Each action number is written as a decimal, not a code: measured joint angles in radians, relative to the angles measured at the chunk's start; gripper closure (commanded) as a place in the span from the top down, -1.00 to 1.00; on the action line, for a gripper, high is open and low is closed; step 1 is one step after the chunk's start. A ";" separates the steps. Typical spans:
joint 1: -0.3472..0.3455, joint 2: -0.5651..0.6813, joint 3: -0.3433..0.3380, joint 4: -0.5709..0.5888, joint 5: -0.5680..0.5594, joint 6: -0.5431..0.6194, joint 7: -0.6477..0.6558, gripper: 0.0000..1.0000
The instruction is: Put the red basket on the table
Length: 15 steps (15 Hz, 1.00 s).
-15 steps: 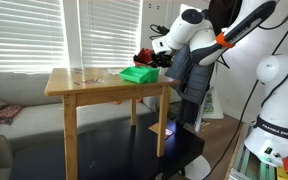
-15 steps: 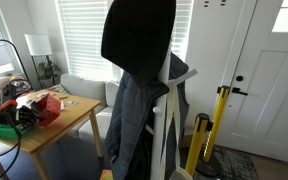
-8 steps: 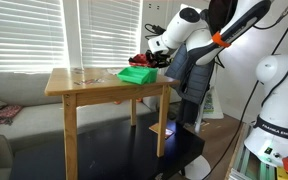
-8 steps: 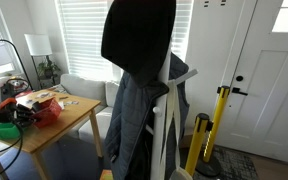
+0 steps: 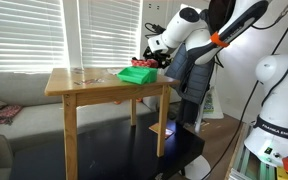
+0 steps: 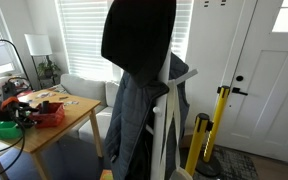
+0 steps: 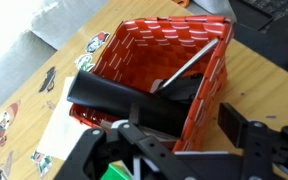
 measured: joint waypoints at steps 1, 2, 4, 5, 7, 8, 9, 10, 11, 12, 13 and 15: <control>0.004 -0.001 -0.008 -0.003 0.000 -0.003 0.000 1.00; 0.010 -0.001 -0.019 -0.008 0.000 -0.003 -0.001 1.00; 0.036 0.000 -0.056 -0.025 0.001 0.002 -0.001 1.00; 0.054 0.003 -0.080 -0.037 0.001 0.012 -0.001 1.00; 0.103 0.012 -0.143 -0.073 0.001 0.066 -0.005 1.00; 0.136 0.017 -0.183 -0.097 0.001 0.105 -0.009 1.00; 0.172 0.025 -0.225 -0.125 0.000 0.148 -0.013 1.00; 0.207 0.038 -0.265 -0.155 0.000 0.193 -0.014 1.00; 0.241 0.055 -0.303 -0.186 0.000 0.238 -0.015 1.00; 0.273 0.076 -0.339 -0.218 0.000 0.278 -0.015 1.00; 0.296 0.094 -0.365 -0.233 -0.019 0.299 -0.006 1.00; 0.300 0.114 -0.385 -0.228 -0.074 0.325 0.033 1.00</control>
